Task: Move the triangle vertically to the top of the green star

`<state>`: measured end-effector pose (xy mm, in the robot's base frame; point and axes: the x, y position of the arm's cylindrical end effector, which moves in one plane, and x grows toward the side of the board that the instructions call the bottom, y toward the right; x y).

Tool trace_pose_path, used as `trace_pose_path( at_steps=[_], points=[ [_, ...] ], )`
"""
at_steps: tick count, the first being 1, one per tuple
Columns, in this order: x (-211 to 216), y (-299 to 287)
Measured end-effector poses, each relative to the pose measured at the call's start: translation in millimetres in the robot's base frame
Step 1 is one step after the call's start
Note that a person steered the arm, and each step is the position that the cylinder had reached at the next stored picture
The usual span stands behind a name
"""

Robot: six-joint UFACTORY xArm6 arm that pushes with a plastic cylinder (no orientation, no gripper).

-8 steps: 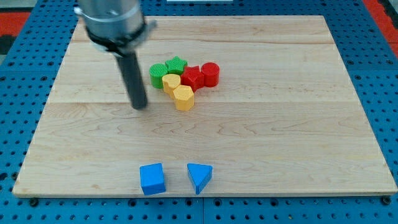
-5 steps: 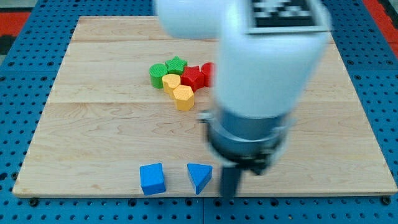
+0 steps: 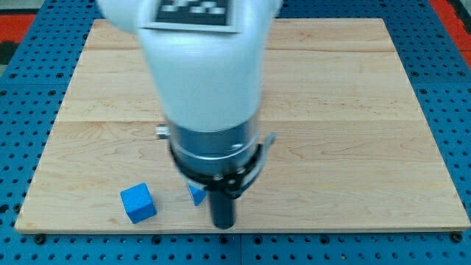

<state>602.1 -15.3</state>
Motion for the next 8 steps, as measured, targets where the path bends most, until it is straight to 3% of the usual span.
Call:
trace_pose_path(
  at_steps=[1,2,3,4,5,6,7,8],
  points=[
    [-65,-18],
    [-83,-56],
    [-52,36],
    [-10,-9],
    [-56,-103],
    [-118,-157],
    [-103,-167],
    [-58,-68]
  ],
)
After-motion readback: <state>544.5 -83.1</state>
